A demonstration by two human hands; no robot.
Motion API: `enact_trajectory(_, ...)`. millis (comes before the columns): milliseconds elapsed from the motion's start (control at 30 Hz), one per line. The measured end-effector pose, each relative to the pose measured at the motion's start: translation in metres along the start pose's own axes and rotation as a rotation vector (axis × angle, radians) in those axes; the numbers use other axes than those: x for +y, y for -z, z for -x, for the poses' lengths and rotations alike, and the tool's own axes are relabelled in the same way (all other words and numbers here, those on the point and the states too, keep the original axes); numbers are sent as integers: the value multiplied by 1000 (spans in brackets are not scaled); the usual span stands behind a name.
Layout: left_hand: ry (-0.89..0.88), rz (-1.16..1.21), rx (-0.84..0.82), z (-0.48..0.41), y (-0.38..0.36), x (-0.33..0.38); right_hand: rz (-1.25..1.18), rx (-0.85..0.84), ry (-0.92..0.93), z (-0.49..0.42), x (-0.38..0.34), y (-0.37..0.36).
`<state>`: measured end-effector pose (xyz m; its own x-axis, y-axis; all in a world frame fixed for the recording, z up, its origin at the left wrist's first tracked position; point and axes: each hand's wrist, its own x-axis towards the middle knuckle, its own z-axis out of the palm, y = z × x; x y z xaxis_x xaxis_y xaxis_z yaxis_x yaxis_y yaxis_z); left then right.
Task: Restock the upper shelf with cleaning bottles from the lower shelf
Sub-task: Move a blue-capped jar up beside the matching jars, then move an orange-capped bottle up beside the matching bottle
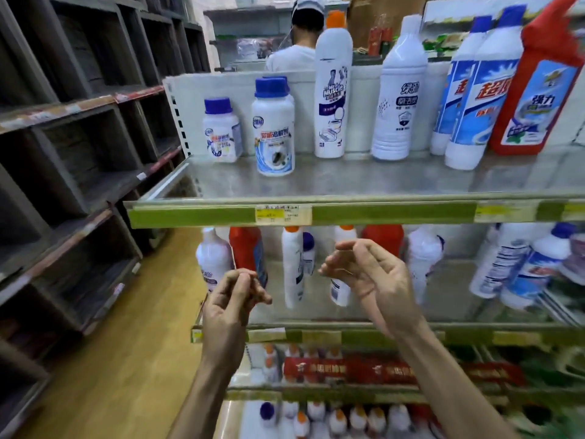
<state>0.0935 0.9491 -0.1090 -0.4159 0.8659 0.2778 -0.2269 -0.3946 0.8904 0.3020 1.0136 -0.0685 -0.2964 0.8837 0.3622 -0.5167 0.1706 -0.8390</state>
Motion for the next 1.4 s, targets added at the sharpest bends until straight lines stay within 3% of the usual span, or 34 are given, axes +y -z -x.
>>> enact_trajectory(233, 78, -4, -23, -3, -20, -15, 2, 109, -70, 13, 16, 27)
enact_trajectory(333, 126, -36, -22, -18, -30, -26, 60, 277, -132, -1, 34, 41)
enact_trajectory(467, 191, -101, -13, -44, -42, -46, 451, 439, -160, -40, 69, 72)
enact_trajectory(533, 228, -132, -14, -53, -46, -54, 626, 372, -237, -59, 77, 81)
enact_trajectory(633, 260, -184, -7, -61, -49, -62, 702, 314, -341, -85, 89, 93)
enact_trajectory(867, 272, -207, -15, -56, -51, -60, 810, 250, -341, -108, 87, 79)
enact_trajectory(1200, 274, -228, -3, -54, -38, -63, 906, -155, -182, -41, 77, 62)
enact_trajectory(1400, 207, -276, -72, -52, -43, -55, 746, -154, -21, -31, 28, 32)
